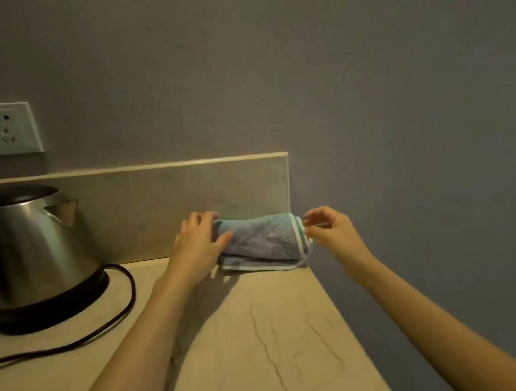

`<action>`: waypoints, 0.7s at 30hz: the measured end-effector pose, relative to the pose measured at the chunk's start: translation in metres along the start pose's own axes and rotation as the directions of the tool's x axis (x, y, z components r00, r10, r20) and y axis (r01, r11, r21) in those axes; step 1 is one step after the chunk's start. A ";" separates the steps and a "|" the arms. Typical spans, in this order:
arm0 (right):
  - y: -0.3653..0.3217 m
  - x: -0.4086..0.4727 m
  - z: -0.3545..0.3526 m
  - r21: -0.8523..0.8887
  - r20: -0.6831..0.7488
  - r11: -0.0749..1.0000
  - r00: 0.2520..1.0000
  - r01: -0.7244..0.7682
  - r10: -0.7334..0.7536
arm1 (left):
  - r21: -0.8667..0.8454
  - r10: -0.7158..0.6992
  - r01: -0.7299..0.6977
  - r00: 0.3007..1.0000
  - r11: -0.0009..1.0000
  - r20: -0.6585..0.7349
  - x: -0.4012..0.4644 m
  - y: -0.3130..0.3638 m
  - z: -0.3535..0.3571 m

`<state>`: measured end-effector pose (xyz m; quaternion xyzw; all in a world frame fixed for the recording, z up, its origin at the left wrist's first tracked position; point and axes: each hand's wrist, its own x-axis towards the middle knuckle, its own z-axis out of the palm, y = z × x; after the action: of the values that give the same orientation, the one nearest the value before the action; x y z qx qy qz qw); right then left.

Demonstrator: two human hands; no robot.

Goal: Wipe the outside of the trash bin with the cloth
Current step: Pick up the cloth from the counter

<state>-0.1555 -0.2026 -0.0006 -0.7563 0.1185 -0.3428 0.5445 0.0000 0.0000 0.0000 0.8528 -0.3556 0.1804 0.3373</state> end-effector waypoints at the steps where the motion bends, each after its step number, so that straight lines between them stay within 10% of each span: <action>1: 0.001 0.002 0.004 -0.075 -0.005 0.996 0.999 0.037 -0.038 | 0.033 0.030 -0.031 0.999 0.999 0.017 0.000 -0.002 0.000; 6: 0.011 0.005 0.018 -0.489 0.106 0.833 0.965 0.260 -0.239 | 0.123 0.040 -0.055 0.992 0.991 0.118 -0.002 -0.022 0.010; 12: 0.035 0.004 0.020 -0.824 0.404 0.307 0.873 0.477 -0.272 | 0.005 -0.072 0.072 0.993 0.997 0.096 -0.012 -0.033 0.026; 18: 0.033 0.013 0.020 -0.855 0.435 0.155 0.846 0.496 -0.308 | -0.037 0.015 -0.017 0.999 0.999 -0.049 -0.009 -0.021 0.024; 21: 0.024 0.016 0.016 -0.828 0.401 0.275 0.860 0.488 -0.317 | -0.125 0.020 -0.029 0.997 0.992 -0.070 -0.010 -0.014 0.020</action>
<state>-0.1288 -0.2087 -0.0193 -0.9552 0.0472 -0.2863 -0.0578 0.0044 -0.0016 -0.0259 0.8187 -0.3650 0.1909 0.4001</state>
